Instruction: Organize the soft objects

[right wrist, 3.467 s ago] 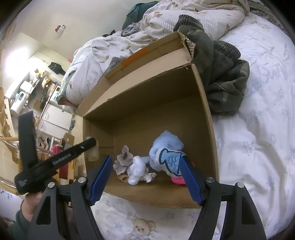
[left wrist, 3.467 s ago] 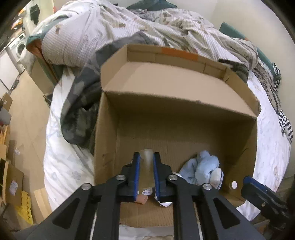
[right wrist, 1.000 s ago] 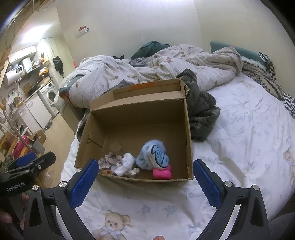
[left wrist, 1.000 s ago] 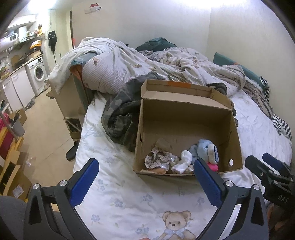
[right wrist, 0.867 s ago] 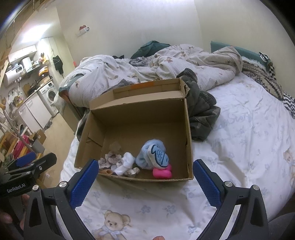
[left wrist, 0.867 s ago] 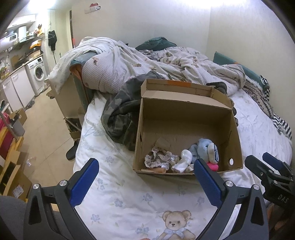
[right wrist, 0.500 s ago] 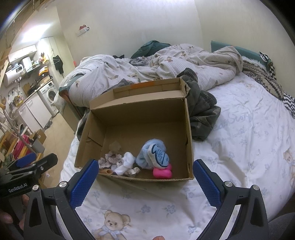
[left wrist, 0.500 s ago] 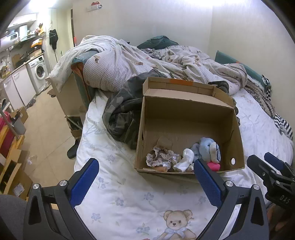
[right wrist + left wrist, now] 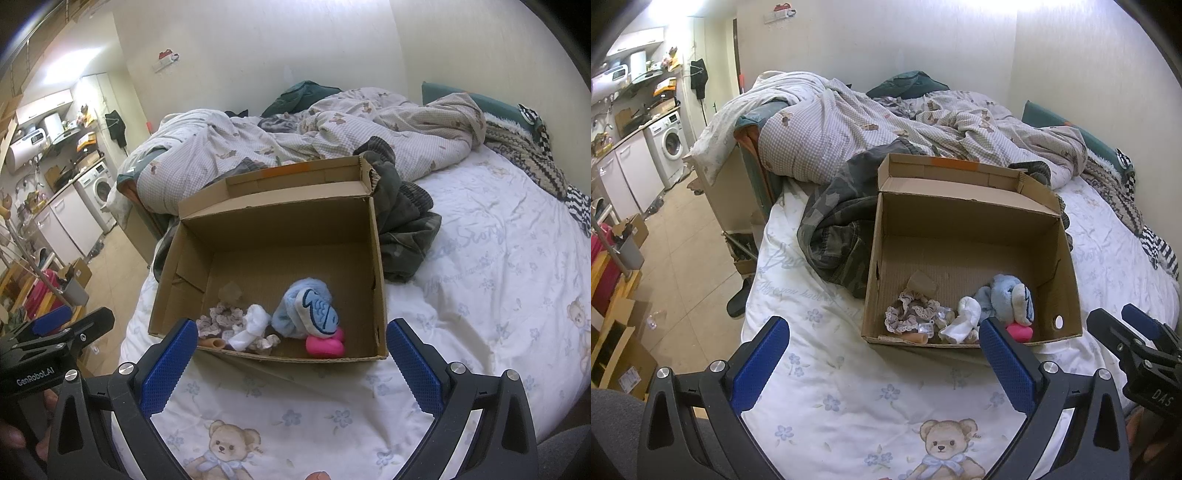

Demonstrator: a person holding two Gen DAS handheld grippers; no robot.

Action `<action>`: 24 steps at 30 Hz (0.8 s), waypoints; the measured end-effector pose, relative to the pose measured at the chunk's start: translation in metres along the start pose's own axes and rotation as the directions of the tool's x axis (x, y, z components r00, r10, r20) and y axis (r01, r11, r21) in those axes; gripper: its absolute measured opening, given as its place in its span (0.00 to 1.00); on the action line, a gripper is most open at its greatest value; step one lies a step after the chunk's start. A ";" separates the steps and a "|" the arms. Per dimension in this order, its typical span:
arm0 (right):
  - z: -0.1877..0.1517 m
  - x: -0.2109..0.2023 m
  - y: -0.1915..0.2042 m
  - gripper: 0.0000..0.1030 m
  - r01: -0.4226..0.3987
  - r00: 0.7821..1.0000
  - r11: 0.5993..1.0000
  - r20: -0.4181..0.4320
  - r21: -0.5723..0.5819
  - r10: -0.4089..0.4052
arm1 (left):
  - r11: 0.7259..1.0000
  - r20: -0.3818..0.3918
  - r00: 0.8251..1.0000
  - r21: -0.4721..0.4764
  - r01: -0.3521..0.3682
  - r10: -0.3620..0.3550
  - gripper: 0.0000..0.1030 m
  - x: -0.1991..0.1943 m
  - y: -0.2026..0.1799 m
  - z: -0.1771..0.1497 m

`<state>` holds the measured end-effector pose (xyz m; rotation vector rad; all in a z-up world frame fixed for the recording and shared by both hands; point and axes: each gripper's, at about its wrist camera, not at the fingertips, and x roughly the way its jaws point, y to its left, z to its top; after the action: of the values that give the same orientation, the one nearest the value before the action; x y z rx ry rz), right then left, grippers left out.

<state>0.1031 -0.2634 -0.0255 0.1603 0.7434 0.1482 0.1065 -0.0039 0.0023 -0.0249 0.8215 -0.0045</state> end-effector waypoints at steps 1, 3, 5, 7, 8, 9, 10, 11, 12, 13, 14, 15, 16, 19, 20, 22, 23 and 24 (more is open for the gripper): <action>0.000 0.000 0.000 1.00 -0.001 1.000 1.000 -0.001 0.001 0.001 | 1.000 0.000 1.000 0.000 0.001 -0.001 0.99 0.000 0.000 0.000; 0.000 0.000 0.000 1.00 0.000 1.000 1.000 -0.002 0.001 0.000 | 1.000 -0.002 1.000 -0.001 0.002 -0.002 0.99 0.000 0.000 0.000; 0.000 0.000 0.000 1.00 0.000 1.000 1.000 -0.002 0.001 0.000 | 1.000 -0.004 1.000 -0.001 0.002 -0.002 0.99 0.001 0.001 -0.001; 0.000 0.000 0.000 1.00 0.000 1.000 1.000 -0.001 0.000 0.000 | 1.000 -0.003 1.000 0.000 0.001 -0.001 0.99 0.001 0.001 -0.001; 0.000 0.000 0.000 1.00 0.001 1.000 1.000 -0.002 -0.001 -0.001 | 1.000 -0.002 1.000 0.000 0.001 -0.001 0.99 0.001 0.001 -0.001; 0.001 0.000 0.000 1.00 0.000 1.000 1.000 -0.003 0.000 0.000 | 1.000 -0.003 1.000 -0.002 0.002 -0.002 0.99 0.001 0.001 -0.001; 0.000 0.000 0.000 1.00 0.000 1.000 1.000 -0.003 0.000 0.000 | 1.000 -0.004 1.000 -0.001 0.002 -0.002 0.99 0.001 0.001 -0.001; 0.001 0.000 0.000 1.00 0.000 1.000 1.000 -0.002 0.000 0.000 | 1.000 -0.005 1.000 -0.001 0.001 -0.001 0.99 0.001 0.001 -0.001; 0.001 0.000 0.000 1.00 0.001 1.000 1.000 -0.002 0.000 -0.001 | 1.000 -0.004 1.000 -0.001 0.002 -0.002 0.99 0.001 0.001 -0.001; 0.001 0.000 0.000 1.00 0.000 1.000 1.000 -0.002 0.000 0.000 | 1.000 -0.004 1.000 -0.001 0.003 -0.003 0.99 0.001 0.001 -0.001; 0.001 0.000 0.000 1.00 0.000 1.000 1.000 -0.002 0.001 0.000 | 1.000 -0.004 1.000 0.000 0.002 -0.002 0.99 0.001 0.001 -0.001; 0.001 0.000 0.000 1.00 0.000 1.000 1.000 -0.002 0.000 0.000 | 1.000 -0.003 1.000 0.001 0.001 -0.001 0.99 0.001 0.001 -0.001; 0.001 0.000 0.000 1.00 0.000 1.000 1.000 -0.002 -0.001 0.000 | 1.000 -0.004 1.000 0.001 0.001 -0.001 0.99 0.001 0.000 -0.001; 0.001 0.000 0.000 1.00 -0.001 1.000 1.000 -0.002 -0.001 0.001 | 1.000 -0.005 1.000 0.001 0.001 -0.001 0.99 0.001 0.000 -0.001; 0.001 0.000 0.000 1.00 -0.001 1.000 1.000 -0.002 -0.001 0.001 | 1.000 -0.006 1.000 0.002 -0.001 0.001 0.99 0.001 0.001 -0.001; 0.001 -0.001 0.000 1.00 0.000 1.000 1.000 -0.002 -0.001 0.000 | 1.000 -0.007 1.000 0.001 0.000 0.000 0.99 0.001 0.001 -0.002; 0.001 -0.001 0.000 1.00 -0.001 1.000 1.000 -0.002 -0.001 0.001 | 1.000 -0.006 1.000 0.000 0.000 0.000 0.99 0.001 0.002 -0.002; 0.001 -0.001 0.000 1.00 -0.002 1.000 1.000 -0.001 -0.001 0.002 | 1.000 -0.006 1.000 0.001 0.000 0.000 0.99 0.001 0.001 -0.001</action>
<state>0.1031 -0.2632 -0.0244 0.1603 0.7448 0.1500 0.1063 -0.0031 0.0008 -0.0237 0.8273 -0.0055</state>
